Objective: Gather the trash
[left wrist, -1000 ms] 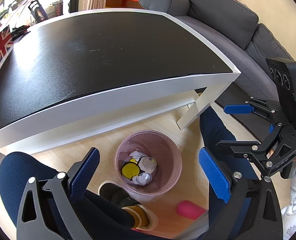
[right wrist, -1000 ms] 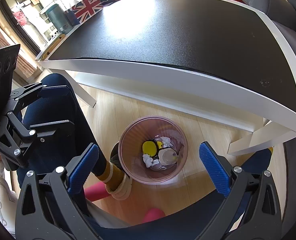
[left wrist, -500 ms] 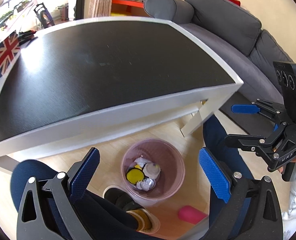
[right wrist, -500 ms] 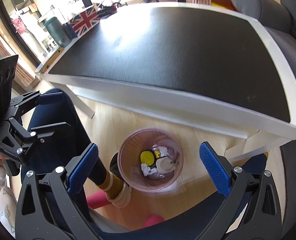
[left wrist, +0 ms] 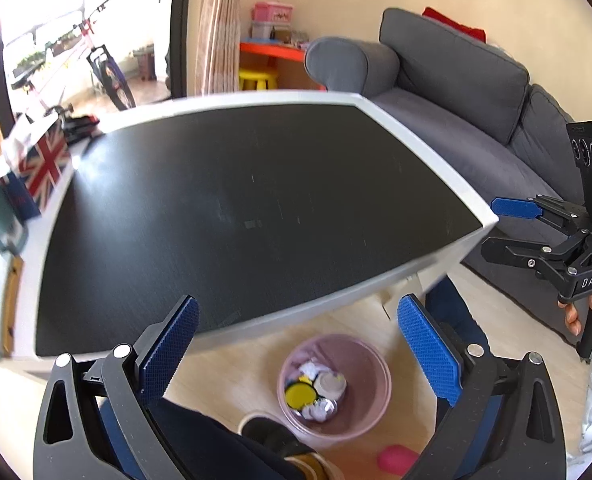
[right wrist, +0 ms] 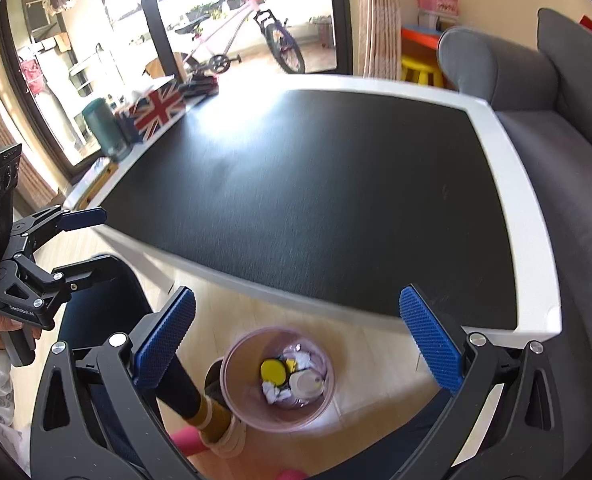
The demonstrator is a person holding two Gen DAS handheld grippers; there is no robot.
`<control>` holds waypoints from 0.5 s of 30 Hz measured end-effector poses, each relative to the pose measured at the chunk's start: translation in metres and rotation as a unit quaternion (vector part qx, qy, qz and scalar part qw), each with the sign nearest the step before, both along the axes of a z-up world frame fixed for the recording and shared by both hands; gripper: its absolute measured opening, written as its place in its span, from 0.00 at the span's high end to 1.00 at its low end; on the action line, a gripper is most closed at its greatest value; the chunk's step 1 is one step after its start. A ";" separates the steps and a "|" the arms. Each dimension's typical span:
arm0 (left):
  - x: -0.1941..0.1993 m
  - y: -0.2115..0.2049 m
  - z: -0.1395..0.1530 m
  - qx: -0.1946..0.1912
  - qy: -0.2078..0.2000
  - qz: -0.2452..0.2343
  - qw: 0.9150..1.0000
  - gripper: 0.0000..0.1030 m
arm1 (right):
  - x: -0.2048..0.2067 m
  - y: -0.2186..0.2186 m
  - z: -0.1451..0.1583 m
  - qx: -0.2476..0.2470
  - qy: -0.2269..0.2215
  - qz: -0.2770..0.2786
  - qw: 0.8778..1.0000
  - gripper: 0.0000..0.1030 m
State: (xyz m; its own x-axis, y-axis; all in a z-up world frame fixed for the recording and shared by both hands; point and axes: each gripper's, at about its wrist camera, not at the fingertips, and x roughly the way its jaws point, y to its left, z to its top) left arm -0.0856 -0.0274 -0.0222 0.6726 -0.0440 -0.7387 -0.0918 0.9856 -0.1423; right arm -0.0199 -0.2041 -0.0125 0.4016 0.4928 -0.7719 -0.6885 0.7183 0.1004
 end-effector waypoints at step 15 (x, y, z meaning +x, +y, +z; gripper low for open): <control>0.011 0.020 0.042 0.000 -0.044 0.006 0.999 0.07 | 0.014 0.000 0.050 0.035 -0.043 -0.013 0.998 0.03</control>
